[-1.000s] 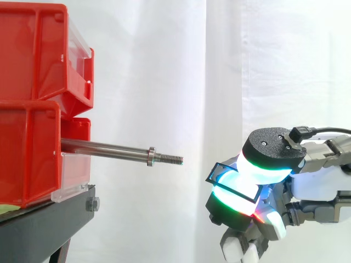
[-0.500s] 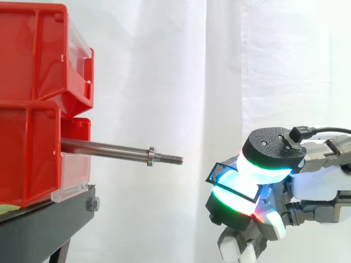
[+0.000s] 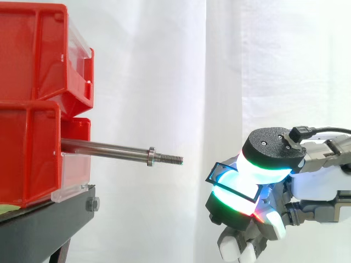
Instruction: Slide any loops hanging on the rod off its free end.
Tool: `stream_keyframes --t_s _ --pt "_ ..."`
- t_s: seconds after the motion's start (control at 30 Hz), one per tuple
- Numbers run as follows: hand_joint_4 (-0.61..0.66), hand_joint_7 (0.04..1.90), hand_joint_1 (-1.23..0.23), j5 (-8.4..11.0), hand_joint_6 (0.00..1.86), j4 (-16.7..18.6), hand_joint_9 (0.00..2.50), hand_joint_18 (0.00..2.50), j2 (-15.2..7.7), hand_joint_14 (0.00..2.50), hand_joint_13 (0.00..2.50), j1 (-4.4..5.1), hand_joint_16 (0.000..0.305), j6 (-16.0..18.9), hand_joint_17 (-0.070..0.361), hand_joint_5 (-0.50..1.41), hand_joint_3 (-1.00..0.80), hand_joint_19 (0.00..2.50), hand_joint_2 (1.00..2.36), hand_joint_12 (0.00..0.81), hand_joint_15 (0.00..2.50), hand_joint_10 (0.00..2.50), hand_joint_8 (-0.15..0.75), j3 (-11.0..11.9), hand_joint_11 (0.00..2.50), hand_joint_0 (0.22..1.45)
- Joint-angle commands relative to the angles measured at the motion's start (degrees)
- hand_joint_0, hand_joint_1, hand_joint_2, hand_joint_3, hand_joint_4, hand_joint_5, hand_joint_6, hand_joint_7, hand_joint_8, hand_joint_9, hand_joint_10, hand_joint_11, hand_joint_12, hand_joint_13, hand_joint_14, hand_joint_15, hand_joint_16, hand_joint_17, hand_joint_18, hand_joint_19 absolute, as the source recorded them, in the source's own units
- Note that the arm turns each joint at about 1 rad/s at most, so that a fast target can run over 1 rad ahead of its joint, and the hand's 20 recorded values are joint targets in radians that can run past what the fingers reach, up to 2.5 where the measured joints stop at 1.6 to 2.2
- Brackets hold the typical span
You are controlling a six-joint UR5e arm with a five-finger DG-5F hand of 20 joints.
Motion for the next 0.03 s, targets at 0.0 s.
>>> stream_keyframes --t_s 0.0 --pt "0.16 1.34 -0.66 0.0 0.88 0.0 1.05 0.68 0.0 0.01 0.81 0.0 0.067 0.0 0.15 -0.11 -0.06 0.38 1.01 0.417 0.28 0.01 0.4 -0.1 0.55 0.59"
